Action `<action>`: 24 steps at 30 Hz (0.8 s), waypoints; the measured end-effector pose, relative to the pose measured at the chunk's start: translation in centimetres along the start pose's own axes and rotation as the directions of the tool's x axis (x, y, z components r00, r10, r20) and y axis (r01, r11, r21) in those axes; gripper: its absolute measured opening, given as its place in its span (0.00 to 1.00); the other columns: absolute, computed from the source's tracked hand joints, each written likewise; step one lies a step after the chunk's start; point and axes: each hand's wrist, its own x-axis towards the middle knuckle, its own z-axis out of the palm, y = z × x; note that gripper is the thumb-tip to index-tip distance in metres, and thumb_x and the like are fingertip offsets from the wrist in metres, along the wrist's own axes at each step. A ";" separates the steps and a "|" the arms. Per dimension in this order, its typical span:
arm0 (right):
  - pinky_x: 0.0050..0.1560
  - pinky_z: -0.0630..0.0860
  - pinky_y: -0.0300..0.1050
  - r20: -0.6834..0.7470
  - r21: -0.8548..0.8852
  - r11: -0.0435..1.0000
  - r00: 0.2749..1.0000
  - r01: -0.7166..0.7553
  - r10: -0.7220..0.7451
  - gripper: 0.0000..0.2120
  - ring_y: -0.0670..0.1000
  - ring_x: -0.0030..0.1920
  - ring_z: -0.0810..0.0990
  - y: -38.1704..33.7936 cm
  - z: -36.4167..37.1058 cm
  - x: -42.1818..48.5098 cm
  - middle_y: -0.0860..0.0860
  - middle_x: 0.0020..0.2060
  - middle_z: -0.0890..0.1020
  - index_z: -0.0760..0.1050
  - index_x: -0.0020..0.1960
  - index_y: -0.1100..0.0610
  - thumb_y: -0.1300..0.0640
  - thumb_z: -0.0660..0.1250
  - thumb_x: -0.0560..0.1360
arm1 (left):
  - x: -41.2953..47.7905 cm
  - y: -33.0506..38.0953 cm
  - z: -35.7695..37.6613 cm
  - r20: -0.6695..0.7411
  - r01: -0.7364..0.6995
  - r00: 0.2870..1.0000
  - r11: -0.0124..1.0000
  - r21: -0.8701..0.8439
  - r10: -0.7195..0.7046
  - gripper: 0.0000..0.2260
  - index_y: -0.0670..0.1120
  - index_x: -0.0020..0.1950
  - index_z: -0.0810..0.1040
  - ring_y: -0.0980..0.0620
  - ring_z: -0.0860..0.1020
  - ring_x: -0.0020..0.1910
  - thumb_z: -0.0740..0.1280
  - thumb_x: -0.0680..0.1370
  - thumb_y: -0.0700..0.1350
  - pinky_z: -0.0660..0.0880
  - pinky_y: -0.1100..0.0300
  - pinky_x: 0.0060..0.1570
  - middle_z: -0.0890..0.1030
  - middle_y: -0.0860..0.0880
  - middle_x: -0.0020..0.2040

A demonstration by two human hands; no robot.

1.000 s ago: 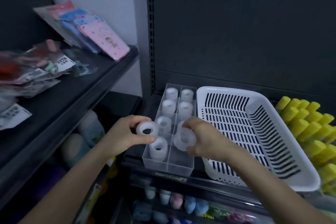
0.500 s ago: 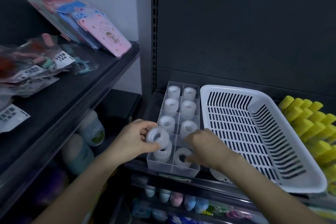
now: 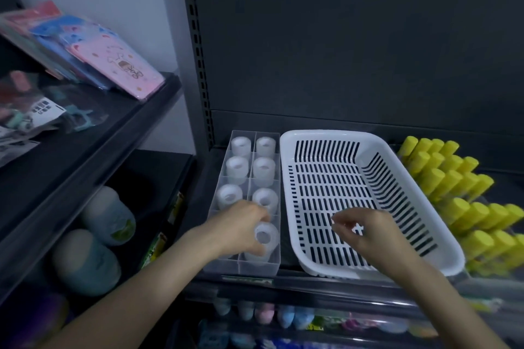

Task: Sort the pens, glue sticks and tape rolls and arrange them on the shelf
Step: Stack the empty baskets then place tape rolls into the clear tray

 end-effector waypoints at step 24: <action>0.66 0.68 0.47 -0.120 -0.371 0.876 0.951 -0.308 0.284 0.21 0.56 0.67 0.67 8.6 -3.5 0.4 0.55 0.69 0.66 0.65 0.69 0.56 0.53 0.59 0.78 | 3.7 4.5 0.8 -0.188 0.187 0.948 0.930 -0.316 -0.255 0.10 0.51 0.38 0.74 0.60 0.74 0.31 0.67 0.74 0.55 0.69 0.65 0.32 0.76 0.56 0.32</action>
